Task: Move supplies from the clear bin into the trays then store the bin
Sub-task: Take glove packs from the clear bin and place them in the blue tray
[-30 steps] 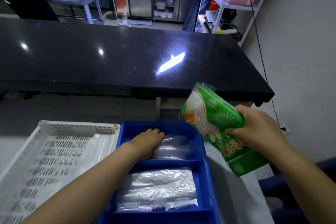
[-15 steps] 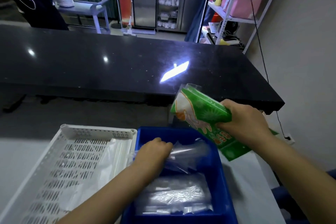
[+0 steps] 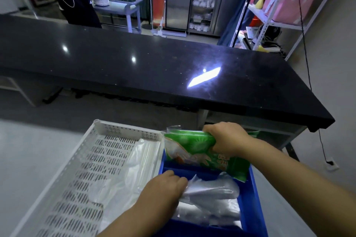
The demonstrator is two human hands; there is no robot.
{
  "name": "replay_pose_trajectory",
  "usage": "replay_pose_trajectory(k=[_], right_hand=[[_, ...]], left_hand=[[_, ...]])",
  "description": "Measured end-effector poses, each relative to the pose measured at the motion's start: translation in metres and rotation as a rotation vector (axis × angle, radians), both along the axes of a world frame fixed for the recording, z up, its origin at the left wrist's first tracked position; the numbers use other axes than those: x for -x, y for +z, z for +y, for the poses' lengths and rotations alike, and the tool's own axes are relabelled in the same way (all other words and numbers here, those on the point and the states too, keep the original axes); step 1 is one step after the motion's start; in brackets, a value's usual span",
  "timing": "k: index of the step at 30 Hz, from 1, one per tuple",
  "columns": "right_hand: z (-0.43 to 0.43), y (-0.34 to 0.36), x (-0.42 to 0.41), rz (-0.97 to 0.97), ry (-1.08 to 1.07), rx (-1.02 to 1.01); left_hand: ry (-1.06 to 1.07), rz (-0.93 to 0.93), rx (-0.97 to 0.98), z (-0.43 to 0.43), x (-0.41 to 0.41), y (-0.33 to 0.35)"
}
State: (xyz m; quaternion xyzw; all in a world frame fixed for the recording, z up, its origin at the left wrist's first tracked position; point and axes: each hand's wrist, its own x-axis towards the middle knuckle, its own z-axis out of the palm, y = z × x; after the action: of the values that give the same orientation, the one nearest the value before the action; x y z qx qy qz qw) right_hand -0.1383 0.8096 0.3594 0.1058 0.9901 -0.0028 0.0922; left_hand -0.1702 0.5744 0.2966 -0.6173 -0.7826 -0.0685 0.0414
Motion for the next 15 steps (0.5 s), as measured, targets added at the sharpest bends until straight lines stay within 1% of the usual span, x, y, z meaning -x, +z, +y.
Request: replay_pose_trajectory(k=[3, 5, 13, 15], right_hand=[[0.0, -0.021, 0.004, -0.09, -0.005, 0.018], [0.003, -0.031, 0.006, -0.108, -0.025, 0.034], [0.013, -0.039, 0.018, -0.068, -0.059, 0.107], [0.012, -0.036, 0.016, -0.023, -0.059, 0.105]], left_hand=[[0.011, -0.002, -0.028, -0.004, -0.003, -0.001], [0.012, -0.004, -0.039, -0.005, -0.004, 0.0], [0.017, -0.023, -0.001, -0.002, -0.006, -0.002], [0.023, -0.003, 0.015, 0.002, -0.005, 0.003]])
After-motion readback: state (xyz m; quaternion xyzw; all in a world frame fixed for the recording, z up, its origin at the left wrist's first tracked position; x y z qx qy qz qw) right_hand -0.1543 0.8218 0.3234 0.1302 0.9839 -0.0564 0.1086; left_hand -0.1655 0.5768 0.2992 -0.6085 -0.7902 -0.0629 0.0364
